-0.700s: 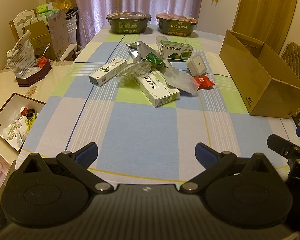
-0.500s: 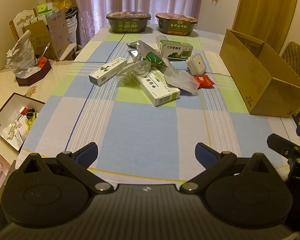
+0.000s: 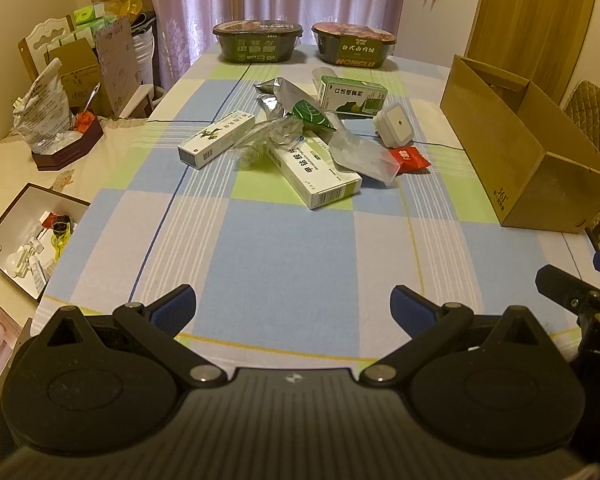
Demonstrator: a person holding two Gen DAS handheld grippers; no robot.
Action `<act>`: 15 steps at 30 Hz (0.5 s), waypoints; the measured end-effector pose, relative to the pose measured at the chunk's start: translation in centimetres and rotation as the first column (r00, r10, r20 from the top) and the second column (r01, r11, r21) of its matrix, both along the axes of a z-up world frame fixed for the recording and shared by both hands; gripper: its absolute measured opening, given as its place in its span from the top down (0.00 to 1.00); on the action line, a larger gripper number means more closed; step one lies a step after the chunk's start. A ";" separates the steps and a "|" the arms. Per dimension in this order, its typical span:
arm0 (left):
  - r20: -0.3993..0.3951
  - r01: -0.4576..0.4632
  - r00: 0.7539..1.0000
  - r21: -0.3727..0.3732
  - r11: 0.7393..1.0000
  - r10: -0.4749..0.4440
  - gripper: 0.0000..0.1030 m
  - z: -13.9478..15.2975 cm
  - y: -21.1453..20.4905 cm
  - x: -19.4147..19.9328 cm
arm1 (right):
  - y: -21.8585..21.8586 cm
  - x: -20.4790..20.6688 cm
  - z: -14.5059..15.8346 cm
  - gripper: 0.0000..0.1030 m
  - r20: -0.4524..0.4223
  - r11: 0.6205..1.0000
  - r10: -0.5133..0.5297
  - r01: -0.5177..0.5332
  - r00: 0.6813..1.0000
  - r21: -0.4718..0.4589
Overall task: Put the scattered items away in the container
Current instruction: 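Move both tools toward the scattered items on the table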
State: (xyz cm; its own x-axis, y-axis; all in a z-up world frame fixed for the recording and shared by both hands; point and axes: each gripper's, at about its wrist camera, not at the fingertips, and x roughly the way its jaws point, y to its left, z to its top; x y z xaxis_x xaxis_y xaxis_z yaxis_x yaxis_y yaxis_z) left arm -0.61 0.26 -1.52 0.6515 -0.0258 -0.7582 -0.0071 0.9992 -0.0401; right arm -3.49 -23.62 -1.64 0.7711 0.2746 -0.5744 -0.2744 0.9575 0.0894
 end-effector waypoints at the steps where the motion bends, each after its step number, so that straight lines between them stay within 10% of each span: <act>1: 0.000 0.000 1.000 0.000 1.000 0.000 0.01 0.1 0.0 0.1 | 0.0 0.0 0.0 0.00 -0.001 1.000 0.000 0.000 1.000 0.000; 15: 0.031 -0.010 0.999 -0.046 0.999 0.011 0.01 2.5 0.9 0.6 | 0.2 -0.5 0.7 0.00 0.023 1.000 -0.015 0.015 1.000 -0.005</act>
